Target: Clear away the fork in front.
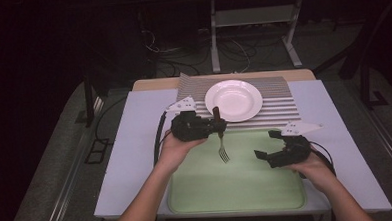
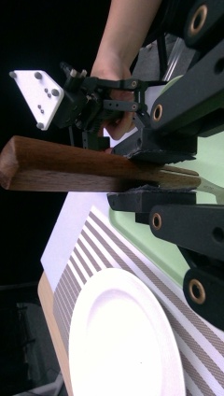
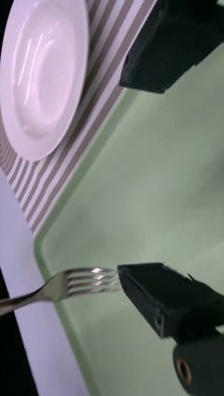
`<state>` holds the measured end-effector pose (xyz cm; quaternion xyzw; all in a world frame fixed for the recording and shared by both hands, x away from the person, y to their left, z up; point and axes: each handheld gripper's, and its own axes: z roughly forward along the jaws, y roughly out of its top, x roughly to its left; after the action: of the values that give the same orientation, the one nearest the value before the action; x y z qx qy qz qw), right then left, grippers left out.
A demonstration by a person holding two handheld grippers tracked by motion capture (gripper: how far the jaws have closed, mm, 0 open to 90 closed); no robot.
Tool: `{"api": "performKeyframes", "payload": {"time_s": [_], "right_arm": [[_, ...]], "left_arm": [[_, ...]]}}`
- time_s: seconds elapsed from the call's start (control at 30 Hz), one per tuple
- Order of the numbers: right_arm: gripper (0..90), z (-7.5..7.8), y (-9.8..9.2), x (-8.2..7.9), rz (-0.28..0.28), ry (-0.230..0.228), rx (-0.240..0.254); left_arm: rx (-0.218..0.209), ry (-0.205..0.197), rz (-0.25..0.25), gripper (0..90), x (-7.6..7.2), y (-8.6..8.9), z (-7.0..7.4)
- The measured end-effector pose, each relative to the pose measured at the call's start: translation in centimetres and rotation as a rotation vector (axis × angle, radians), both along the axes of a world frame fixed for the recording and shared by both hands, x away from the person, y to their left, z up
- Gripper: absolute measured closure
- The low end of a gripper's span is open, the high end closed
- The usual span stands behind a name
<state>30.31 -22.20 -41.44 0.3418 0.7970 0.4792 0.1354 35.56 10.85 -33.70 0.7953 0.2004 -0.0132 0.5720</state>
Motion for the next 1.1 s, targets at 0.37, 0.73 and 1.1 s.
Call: {"api": "performKeyframes", "payload": {"time_s": [0.37, 0.73, 1.1], "right_arm": [[2.3, -1.0, -2.7, -1.8, -0.047, 0.009, -0.014], [2.3, -2.1, -5.3, -3.4, -0.103, 0.01, -0.015], [2.3, -2.4, -5.9, -3.9, -0.118, 0.016, -0.036]], "left_arm": [[0.013, -0.013, -0.008, 77.1, -0.9, 2.6, 0.6], [0.024, -0.004, 0.007, 77.1, -2.3, 5.9, 0.5], [0.025, 0.04, 0.007, 77.0, -4.4, 8.8, -0.3]]}}
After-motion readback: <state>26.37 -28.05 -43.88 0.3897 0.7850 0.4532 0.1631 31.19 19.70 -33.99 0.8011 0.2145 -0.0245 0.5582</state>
